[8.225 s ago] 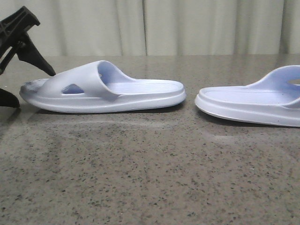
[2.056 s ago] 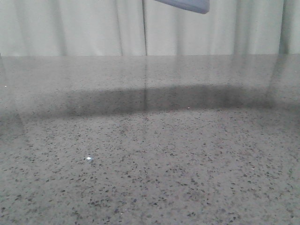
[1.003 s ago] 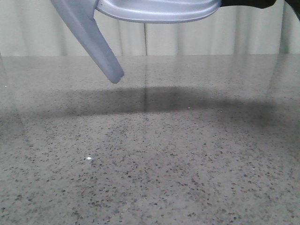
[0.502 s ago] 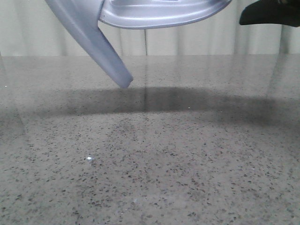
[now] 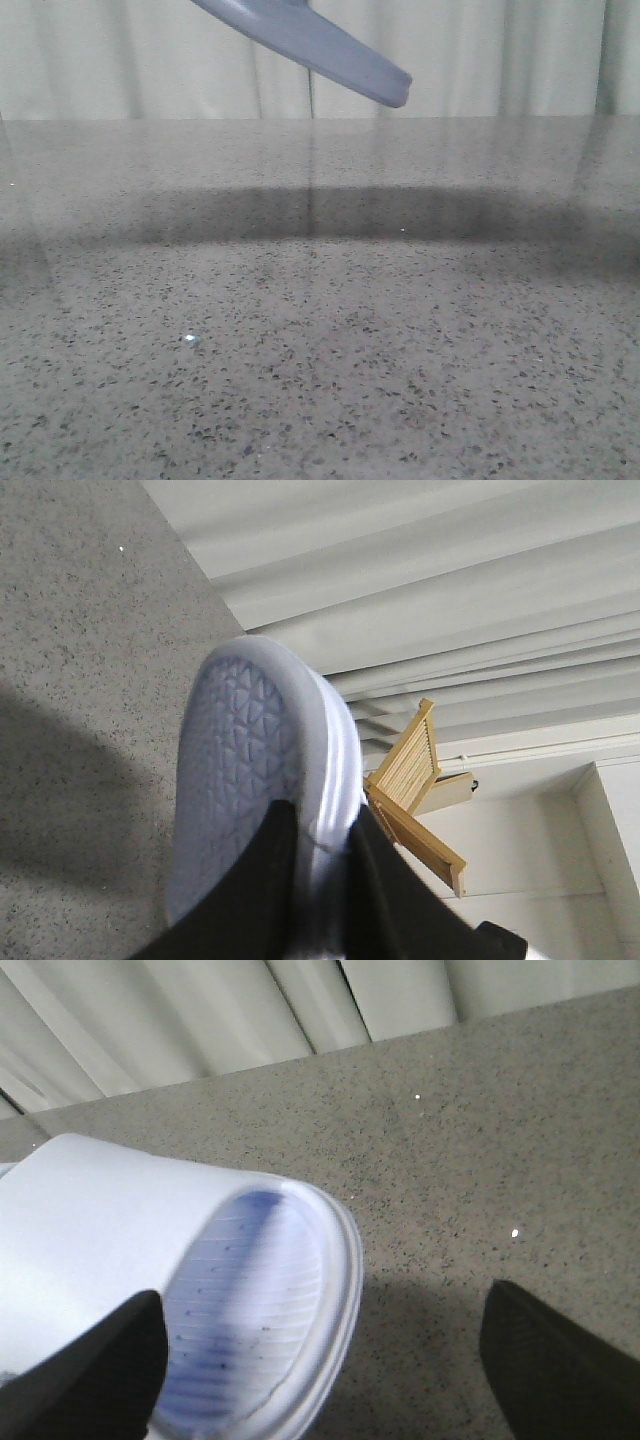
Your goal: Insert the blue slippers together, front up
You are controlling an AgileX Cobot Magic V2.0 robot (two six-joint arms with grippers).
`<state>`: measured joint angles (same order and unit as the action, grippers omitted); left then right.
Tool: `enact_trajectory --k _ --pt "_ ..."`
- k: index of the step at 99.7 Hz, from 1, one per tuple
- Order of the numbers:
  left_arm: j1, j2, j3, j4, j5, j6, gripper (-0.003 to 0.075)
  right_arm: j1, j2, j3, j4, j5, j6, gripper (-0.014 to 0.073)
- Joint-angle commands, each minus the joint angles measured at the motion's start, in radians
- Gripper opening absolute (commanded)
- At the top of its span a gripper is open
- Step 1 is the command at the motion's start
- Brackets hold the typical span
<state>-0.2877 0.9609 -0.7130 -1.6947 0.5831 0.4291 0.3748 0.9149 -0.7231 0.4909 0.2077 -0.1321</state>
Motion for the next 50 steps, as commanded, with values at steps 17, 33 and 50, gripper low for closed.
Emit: enact_trajectory --k 17,33,50 --pt "-0.018 -0.005 -0.025 -0.048 0.069 -0.009 0.0019 -0.018 -0.103 -0.045 -0.149 -0.005 -0.017 0.058" --pt "-0.018 -0.005 -0.025 -0.045 0.053 -0.007 0.0019 -0.054 -0.148 -0.045 -0.197 -0.005 -0.017 0.058" --pt "-0.018 -0.005 -0.025 -0.042 0.035 0.017 0.0019 -0.107 -0.182 -0.045 -0.201 -0.011 -0.017 0.058"
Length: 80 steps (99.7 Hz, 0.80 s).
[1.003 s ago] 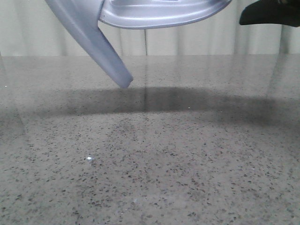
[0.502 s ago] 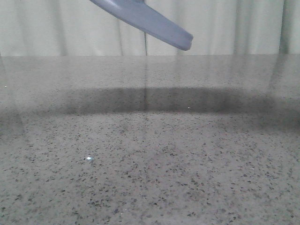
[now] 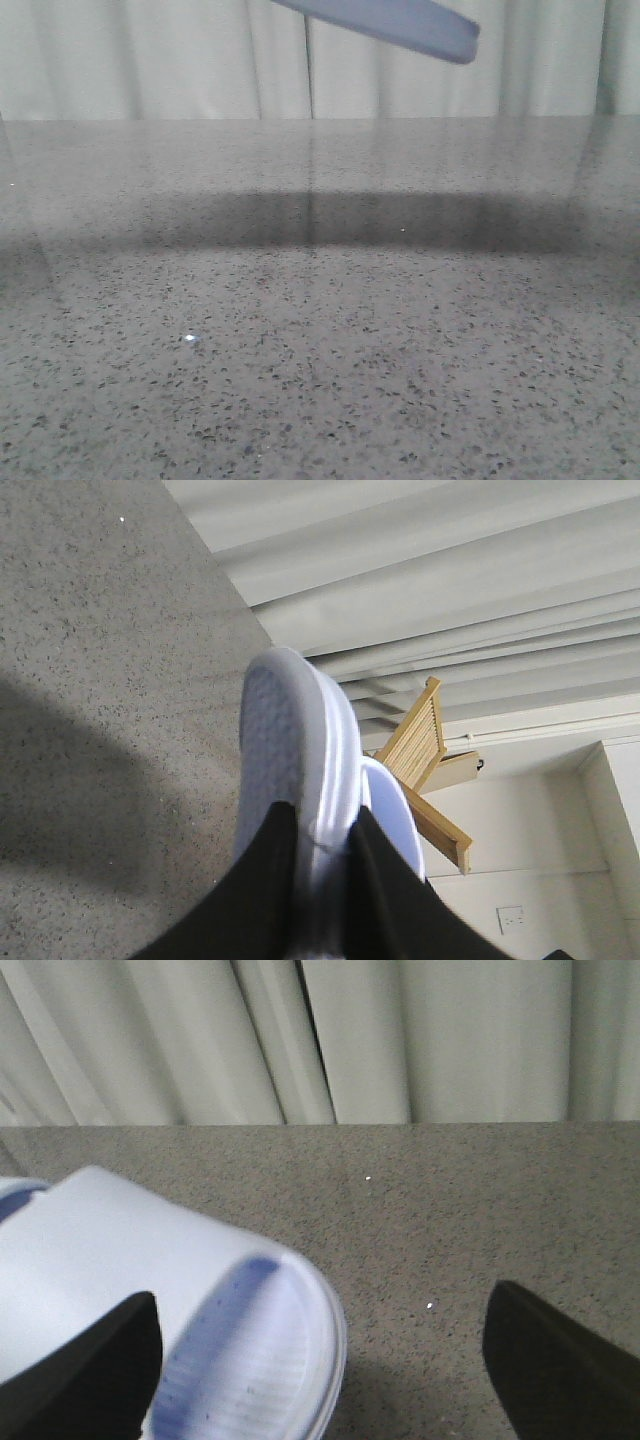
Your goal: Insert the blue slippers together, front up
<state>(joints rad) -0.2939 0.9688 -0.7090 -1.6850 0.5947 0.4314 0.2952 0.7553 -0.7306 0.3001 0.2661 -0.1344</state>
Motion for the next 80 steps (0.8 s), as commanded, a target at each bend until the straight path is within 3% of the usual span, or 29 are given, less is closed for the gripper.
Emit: enact_trajectory --k 1,38,57,80 --pt "-0.012 -0.013 -0.029 -0.052 0.023 0.018 0.0019 -0.029 -0.022 -0.037 -0.01 -0.07 -0.015 0.058" --pt "-0.012 0.095 -0.029 -0.066 0.032 0.022 0.0019 -0.055 -0.035 -0.037 -0.01 -0.074 -0.015 0.058" --pt "-0.012 0.187 -0.029 -0.174 0.062 0.12 0.0019 -0.055 -0.035 -0.037 -0.01 -0.074 -0.015 0.058" --pt "-0.012 0.287 -0.029 -0.175 0.08 0.158 0.0019 -0.055 -0.035 -0.037 -0.01 -0.074 -0.015 0.058"
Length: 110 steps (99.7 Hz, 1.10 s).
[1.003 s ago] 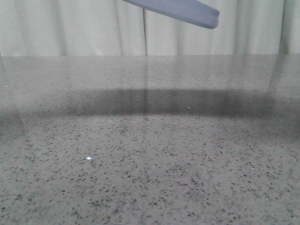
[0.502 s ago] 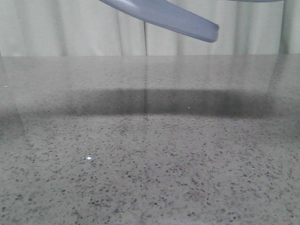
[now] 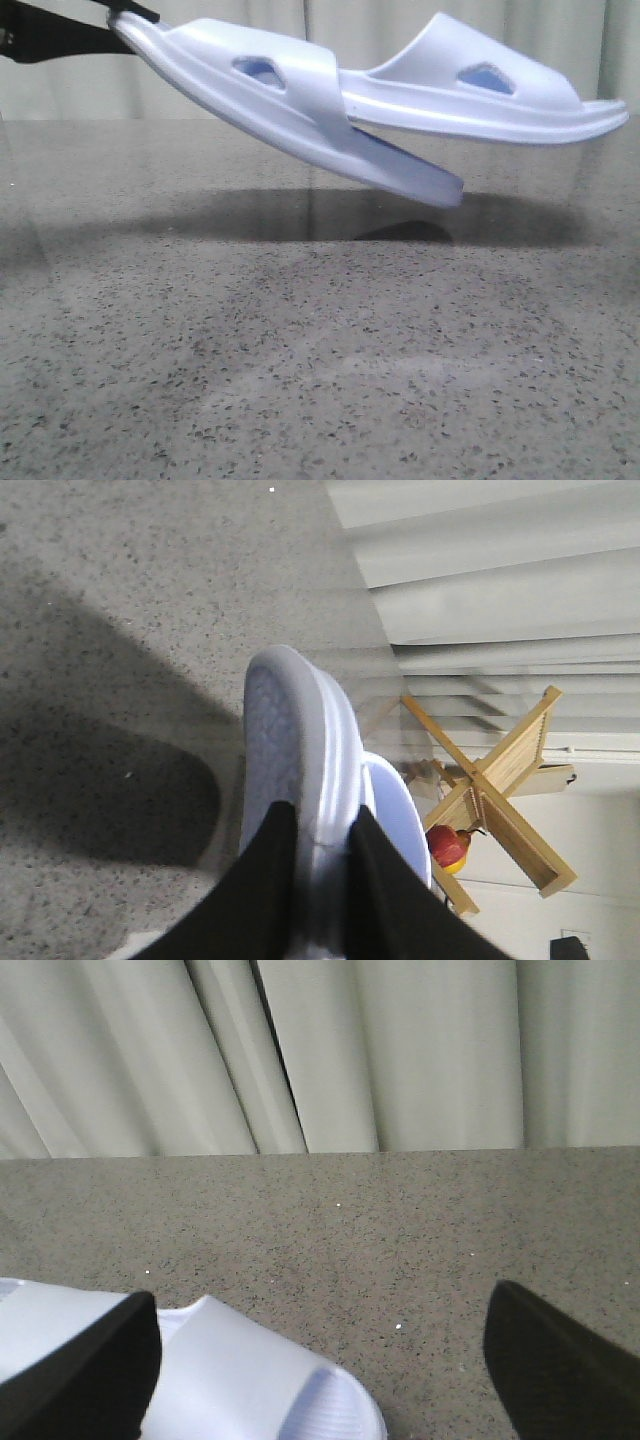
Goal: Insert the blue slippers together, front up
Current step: 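Stack the slippers, lower them onto the table and open both grippers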
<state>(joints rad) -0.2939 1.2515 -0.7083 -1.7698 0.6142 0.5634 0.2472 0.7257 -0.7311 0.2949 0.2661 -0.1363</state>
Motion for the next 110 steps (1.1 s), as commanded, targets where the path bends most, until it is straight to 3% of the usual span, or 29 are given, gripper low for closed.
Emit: enact_trajectory --k 1,41,50,67,77,110 --pt "-0.012 0.007 -0.03 -0.09 0.063 0.033 0.0019 -0.007 -0.005 -0.037 -0.005 -0.074 -0.013 0.058" --pt "-0.012 0.042 -0.03 -0.024 0.06 0.091 0.0034 -0.007 -0.005 -0.037 -0.005 -0.074 -0.013 0.058" --pt "-0.012 0.042 -0.03 -0.024 0.06 0.095 0.0109 -0.007 -0.003 -0.037 -0.005 -0.074 -0.013 0.058" --pt "-0.012 0.042 -0.03 -0.024 0.048 0.125 0.0372 -0.007 -0.003 -0.037 -0.005 -0.074 -0.013 0.058" --pt "-0.012 0.042 -0.03 -0.02 0.002 0.159 0.0479 -0.007 -0.003 -0.037 -0.005 -0.074 -0.013 0.058" --pt "-0.01 0.036 -0.03 0.006 -0.233 0.376 0.0489 -0.007 -0.003 -0.037 -0.005 -0.075 -0.013 0.058"
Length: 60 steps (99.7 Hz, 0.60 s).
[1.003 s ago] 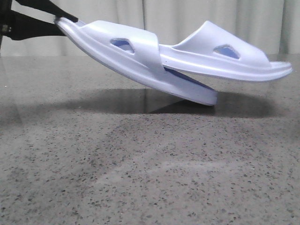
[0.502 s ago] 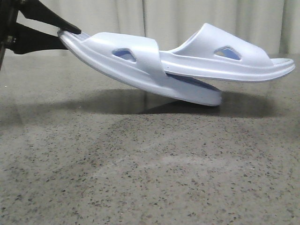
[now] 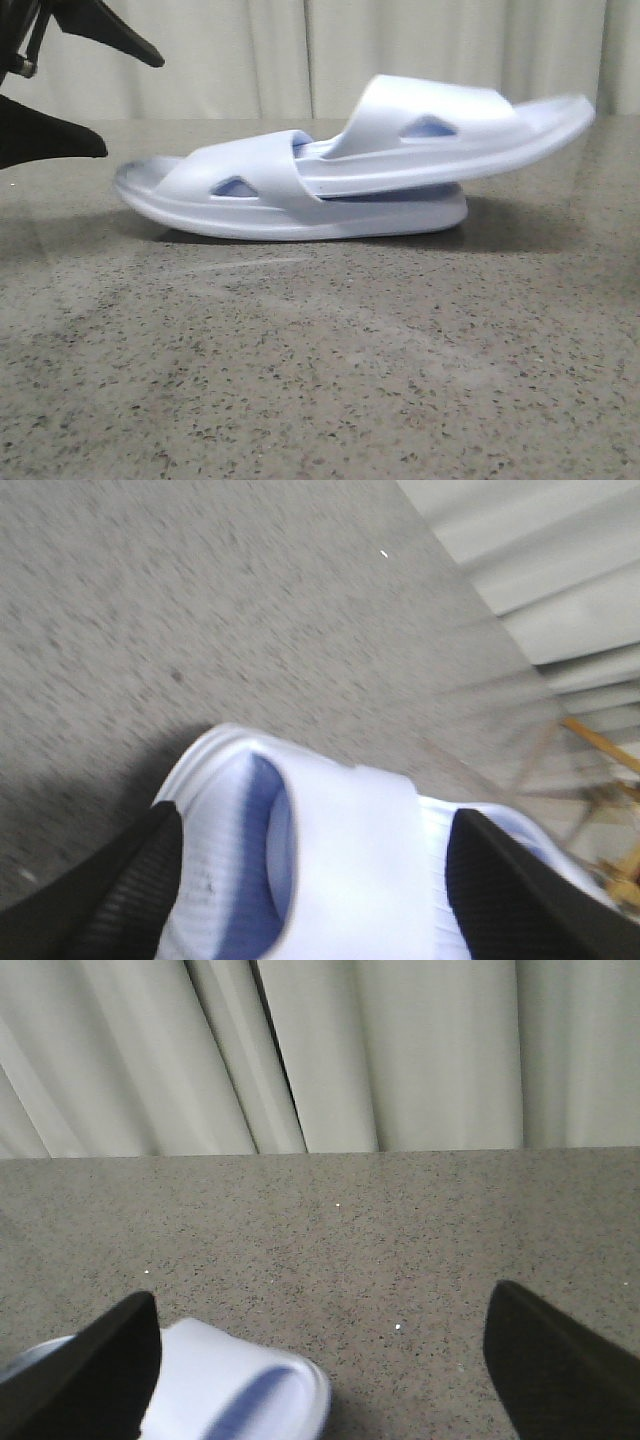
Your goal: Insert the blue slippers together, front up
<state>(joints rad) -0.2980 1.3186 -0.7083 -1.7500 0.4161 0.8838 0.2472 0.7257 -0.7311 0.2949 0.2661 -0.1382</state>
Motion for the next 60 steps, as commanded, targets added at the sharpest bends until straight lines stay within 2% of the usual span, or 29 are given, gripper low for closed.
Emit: enact_trajectory --k 1,21,43,60 --pt "-0.006 -0.031 -0.03 -0.008 -0.04 0.063 0.0489 -0.007 -0.003 -0.037 -0.005 -0.075 -0.011 0.058" --pt "-0.006 -0.1 -0.03 0.171 -0.237 0.109 0.0489 -0.008 -0.003 -0.037 -0.042 -0.077 -0.011 0.058" --pt "-0.008 -0.283 -0.005 0.327 -0.294 0.109 0.0489 -0.008 -0.005 -0.037 -0.116 -0.075 -0.011 0.058" --pt "-0.008 -0.488 0.109 0.384 -0.393 0.109 0.0489 -0.008 -0.07 0.008 -0.164 -0.107 -0.011 0.058"
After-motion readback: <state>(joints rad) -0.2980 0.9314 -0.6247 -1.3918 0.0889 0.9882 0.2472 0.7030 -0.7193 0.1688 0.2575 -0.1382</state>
